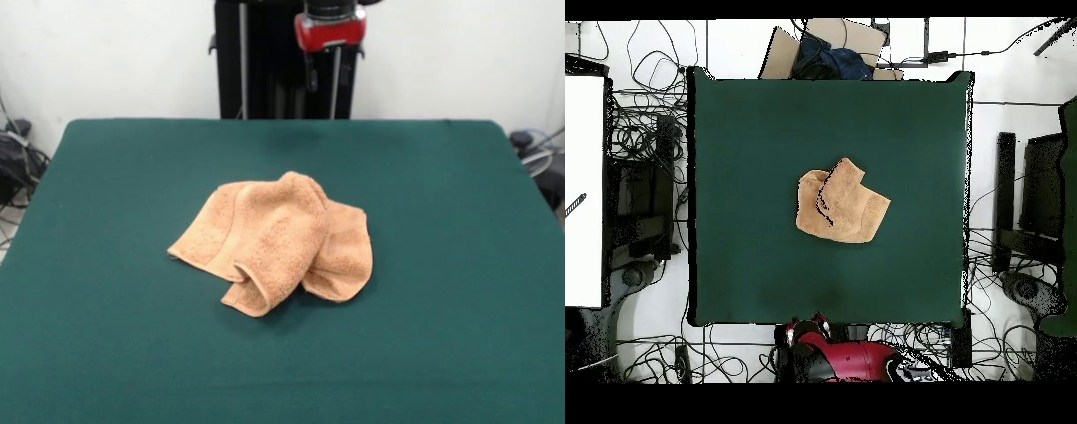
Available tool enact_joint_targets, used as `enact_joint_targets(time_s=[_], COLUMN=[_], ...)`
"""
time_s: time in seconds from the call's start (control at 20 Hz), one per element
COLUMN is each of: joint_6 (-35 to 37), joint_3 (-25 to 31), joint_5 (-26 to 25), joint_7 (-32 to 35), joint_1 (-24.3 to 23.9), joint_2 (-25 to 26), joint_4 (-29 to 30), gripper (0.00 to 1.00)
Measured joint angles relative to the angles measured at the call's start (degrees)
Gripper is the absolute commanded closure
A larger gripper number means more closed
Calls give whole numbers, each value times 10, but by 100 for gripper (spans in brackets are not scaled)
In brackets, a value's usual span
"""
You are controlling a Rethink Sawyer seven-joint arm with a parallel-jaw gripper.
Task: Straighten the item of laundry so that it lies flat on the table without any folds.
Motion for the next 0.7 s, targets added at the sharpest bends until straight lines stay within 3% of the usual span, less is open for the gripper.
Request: enact_joint_targets(time_s=[0.4,0.7], joint_6=[1,45], joint_3=[0,12], joint_5=[17,50], joint_7=[0,0], joint_1=[4,2], joint_2=[-15,-52], joint_4=[1,1], gripper=[0,0])
